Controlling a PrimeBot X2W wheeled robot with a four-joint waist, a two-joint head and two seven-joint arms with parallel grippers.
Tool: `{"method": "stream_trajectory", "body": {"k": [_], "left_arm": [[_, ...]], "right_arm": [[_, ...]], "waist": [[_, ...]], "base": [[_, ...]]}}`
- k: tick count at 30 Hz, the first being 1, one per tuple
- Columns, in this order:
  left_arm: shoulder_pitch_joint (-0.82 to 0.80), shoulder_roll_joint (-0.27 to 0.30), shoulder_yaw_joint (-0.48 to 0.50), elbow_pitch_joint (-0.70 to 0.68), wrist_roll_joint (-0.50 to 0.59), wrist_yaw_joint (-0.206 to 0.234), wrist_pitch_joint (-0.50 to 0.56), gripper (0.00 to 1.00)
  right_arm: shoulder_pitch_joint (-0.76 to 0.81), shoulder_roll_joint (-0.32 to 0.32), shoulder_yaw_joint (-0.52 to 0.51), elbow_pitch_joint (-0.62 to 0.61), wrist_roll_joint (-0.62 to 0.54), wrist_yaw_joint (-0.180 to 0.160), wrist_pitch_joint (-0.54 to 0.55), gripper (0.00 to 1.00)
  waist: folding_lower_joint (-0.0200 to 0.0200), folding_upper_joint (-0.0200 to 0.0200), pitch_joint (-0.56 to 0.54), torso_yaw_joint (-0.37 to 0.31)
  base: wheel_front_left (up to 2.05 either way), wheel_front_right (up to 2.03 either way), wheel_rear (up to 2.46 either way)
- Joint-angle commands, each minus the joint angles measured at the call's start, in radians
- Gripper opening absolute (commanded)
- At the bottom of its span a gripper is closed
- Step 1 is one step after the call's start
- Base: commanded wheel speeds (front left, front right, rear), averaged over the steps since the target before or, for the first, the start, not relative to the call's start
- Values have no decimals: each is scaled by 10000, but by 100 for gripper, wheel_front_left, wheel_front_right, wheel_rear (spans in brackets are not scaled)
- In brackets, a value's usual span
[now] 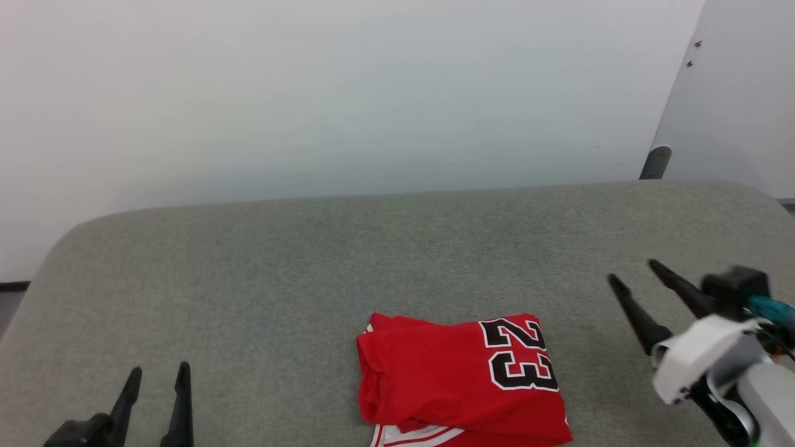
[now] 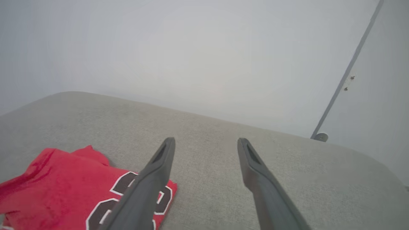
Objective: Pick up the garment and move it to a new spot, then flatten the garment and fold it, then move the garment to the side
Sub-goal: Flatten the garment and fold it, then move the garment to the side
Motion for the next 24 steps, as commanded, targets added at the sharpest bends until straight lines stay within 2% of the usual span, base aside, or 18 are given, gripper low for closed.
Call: {"method": "stream_trajectory", "body": {"k": [1,11,24], "left_arm": [[144,-18,47,18,66,-14,2,100],[237,-42,203,157,215,-91,2,100],[245,-85,414,253,325,-154,2,100]], "right_arm": [[263,-28,-277,39,-155,-11,-173,100],[1735,335,-2238,-209,-866,-11,-722,100],[3102,969,-3726,-947,-1780,-11,-801,100]], "waist": [[0,0,-78,-82],[0,0,-163,-214],[0,0,-179,-288]], "base": [[0,0,0],[0,0,0],[0,0,0]]}}
